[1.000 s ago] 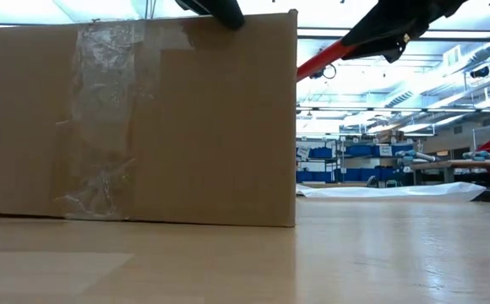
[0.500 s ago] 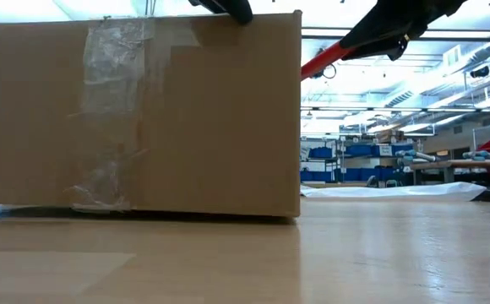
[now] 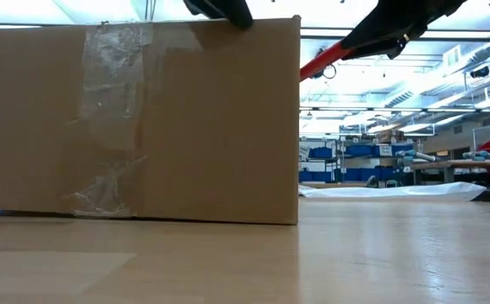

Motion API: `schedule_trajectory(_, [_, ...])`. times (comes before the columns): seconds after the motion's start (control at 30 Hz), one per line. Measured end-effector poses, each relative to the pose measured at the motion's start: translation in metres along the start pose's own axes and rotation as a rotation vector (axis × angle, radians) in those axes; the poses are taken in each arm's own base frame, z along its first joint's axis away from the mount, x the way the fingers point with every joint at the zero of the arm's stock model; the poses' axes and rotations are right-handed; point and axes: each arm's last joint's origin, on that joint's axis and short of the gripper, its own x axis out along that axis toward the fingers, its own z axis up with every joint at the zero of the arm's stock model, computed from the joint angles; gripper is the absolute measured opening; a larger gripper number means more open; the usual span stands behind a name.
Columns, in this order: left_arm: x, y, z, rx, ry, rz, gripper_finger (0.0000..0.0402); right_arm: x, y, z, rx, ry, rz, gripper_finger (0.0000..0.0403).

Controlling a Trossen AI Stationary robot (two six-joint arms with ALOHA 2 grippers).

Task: Unpack boxes
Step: Open the cardboard box using the red cutter

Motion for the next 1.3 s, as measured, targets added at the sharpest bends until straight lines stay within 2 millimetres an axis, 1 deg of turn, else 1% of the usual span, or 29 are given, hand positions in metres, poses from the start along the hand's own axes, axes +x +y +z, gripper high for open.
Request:
schedule_trajectory(0.27, [0.001,0.001,0.000,-0.007,-0.001,-0.001,0.0175,-0.001,0.000,0.000,0.000,0.000,0.013,0.0142])
schedule_trajectory(0.57, [0.000,0.001,-0.001,-0.023,0.012,0.002,0.0175,-0.018,-0.008,0.003,0.010,-0.005,0.076,0.0139])
schedule_trajectory(0.7, [0.000,0.001,-0.001,-0.028,0.014,0.004,0.0175,-0.019,-0.008,0.000,0.017,0.028,0.092,0.0143])
schedule_trajectory(0.8, [0.001,0.001,-0.001,-0.029,0.014,0.004,0.0175,-0.019,-0.008,0.000,0.023,0.029,0.103,0.0139])
schedule_trajectory(1.03, [0.002,0.001,0.002,-0.047,-0.014,-0.004,0.0175,-0.019,-0.006,0.000,0.036,0.044,0.158,0.0143])
schedule_trajectory(1.3, [0.006,0.009,0.004,-0.091,-0.021,0.026,0.0175,-0.019,-0.006,0.000,0.040,0.048,0.180,0.0139])
